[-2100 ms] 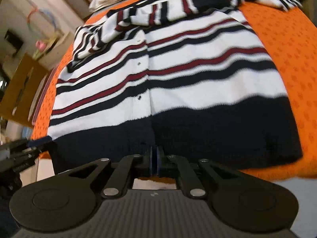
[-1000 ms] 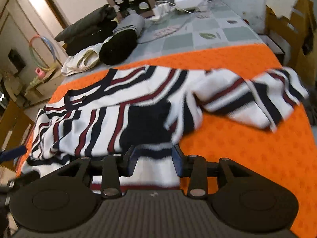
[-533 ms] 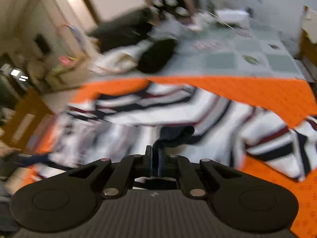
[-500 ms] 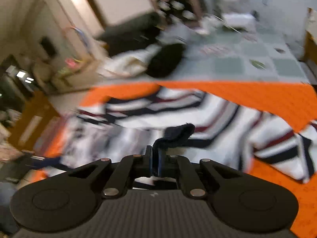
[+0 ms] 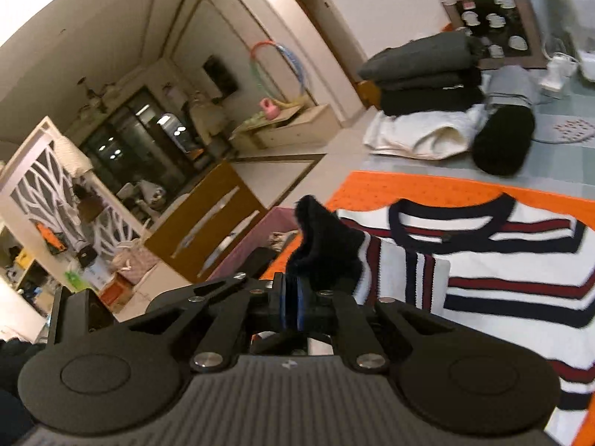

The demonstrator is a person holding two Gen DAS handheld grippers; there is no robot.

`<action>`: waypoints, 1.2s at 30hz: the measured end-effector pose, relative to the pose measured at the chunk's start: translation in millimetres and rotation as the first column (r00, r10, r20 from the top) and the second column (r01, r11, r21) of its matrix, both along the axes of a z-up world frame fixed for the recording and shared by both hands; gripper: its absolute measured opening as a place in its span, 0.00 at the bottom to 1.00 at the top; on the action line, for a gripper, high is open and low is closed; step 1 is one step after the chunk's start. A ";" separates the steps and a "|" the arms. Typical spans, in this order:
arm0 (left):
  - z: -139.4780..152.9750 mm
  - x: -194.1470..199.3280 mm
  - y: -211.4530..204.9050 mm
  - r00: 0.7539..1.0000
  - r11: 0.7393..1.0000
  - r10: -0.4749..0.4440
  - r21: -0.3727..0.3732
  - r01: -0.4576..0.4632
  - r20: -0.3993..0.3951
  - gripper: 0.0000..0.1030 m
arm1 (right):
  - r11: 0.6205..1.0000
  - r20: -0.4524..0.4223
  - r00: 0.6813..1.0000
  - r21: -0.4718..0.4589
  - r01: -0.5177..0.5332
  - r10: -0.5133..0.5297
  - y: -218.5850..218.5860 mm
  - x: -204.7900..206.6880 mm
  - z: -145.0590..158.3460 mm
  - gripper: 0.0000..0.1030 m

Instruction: Fold clothes

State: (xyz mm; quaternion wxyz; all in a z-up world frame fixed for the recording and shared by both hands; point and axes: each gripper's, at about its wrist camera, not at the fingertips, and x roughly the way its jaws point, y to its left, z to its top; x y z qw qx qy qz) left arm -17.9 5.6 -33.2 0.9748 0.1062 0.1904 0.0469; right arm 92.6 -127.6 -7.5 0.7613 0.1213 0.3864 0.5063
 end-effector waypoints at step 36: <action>86.1 -63.6 253.3 0.649 0.655 0.747 0.003 -0.755 0.145 0.10 | 0.792 0.248 0.913 -0.598 -0.119 0.325 159.6 130.0 -151.0 0.40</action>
